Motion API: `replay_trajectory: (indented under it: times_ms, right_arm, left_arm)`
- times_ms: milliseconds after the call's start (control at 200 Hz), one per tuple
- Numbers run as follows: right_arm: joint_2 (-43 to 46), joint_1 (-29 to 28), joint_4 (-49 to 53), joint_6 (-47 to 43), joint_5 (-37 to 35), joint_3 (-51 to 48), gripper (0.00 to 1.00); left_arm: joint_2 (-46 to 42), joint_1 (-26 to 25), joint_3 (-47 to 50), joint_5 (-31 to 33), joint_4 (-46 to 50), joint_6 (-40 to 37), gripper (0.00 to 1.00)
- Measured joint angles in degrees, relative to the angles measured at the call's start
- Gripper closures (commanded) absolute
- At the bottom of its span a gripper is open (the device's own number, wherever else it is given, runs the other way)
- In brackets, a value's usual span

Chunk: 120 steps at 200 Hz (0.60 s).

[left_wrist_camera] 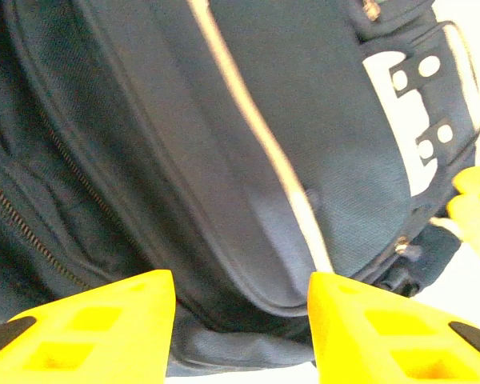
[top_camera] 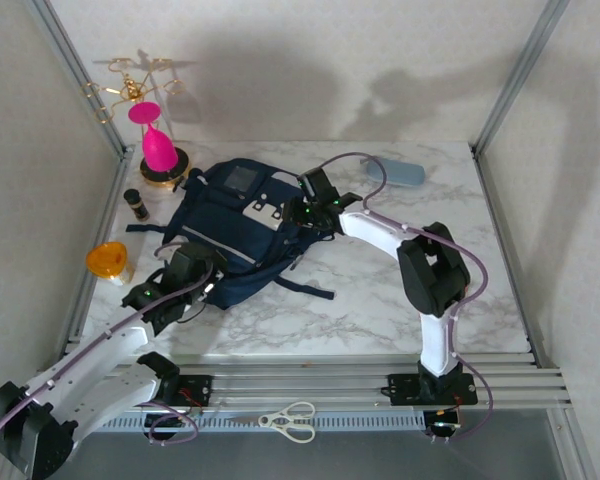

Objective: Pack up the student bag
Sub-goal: Rotate the student bag at the center of the table.

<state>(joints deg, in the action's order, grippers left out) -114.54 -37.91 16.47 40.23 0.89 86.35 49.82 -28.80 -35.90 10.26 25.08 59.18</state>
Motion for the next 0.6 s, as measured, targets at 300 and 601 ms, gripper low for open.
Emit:
replay_trajectory:
  times_ms: [300, 601]
  right_arm:
    - [-7.5, 0.2, 6.6, 4.3, -2.4, 8.2, 0.59]
    - [-6.1, 1.3, 0.0, 7.8, 0.7, 4.7, 1.00]
  left_arm:
    - [4.7, 0.0, -2.3, -0.1, -1.5, -3.8, 0.51]
    - [16.5, 0.1, -3.0, -3.3, -9.8, -6.8, 0.54]
